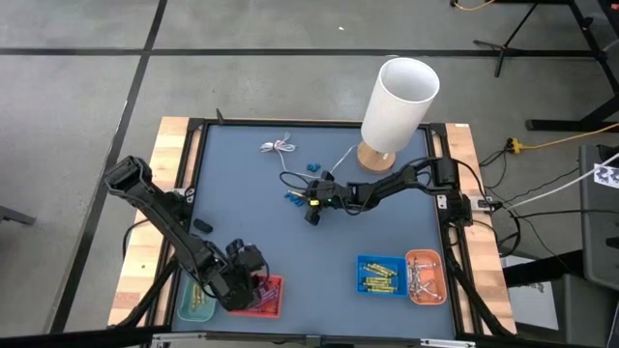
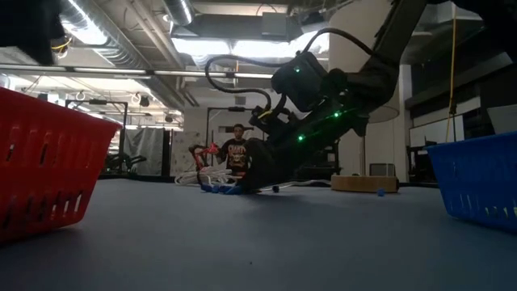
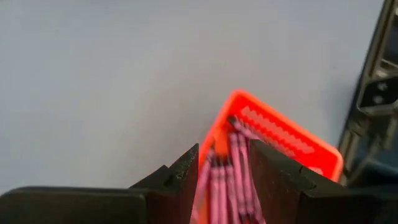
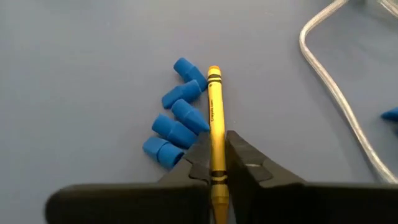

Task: Sort crayons
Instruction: Put the yellow crayon into the blue basket

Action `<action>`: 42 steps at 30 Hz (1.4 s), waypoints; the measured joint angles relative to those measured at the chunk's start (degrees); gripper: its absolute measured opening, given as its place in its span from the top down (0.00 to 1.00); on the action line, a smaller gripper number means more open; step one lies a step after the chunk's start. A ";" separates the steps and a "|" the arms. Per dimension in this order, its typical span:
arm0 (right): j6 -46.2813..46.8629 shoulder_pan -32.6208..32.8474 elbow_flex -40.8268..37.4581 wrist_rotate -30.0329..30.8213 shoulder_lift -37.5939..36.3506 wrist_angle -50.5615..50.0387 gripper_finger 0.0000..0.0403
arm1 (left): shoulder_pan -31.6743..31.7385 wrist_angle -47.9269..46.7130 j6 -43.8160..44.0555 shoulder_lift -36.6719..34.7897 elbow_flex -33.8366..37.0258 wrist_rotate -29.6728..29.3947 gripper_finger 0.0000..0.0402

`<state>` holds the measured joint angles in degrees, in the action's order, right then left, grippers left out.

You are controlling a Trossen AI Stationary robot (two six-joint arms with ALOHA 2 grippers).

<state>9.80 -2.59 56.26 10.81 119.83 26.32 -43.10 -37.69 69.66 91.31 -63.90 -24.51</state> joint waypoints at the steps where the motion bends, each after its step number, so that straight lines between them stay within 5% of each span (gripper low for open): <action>1: -0.59 0.00 0.14 -0.02 0.00 -0.04 0.94 | 0.24 0.00 -0.89 0.00 0.00 -1.10 0.68; 15: -2.86 0.00 1.01 -2.91 -6.19 -7.49 0.94 | 6.40 0.29 -17.91 -0.04 -0.02 -9.60 0.68; 28: 3.96 0.04 1.13 -32.65 -10.50 -9.40 0.93 | 13.83 1.46 -29.97 -0.04 -0.02 -9.60 0.68; 42: 4.11 2.03 1.17 -34.76 -10.58 -5.12 0.94 | 20.14 7.14 -42.53 -0.04 -0.02 -5.70 0.68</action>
<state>13.91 -0.56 57.43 -23.95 109.25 21.20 -22.96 -30.56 27.13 91.26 -63.92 -30.21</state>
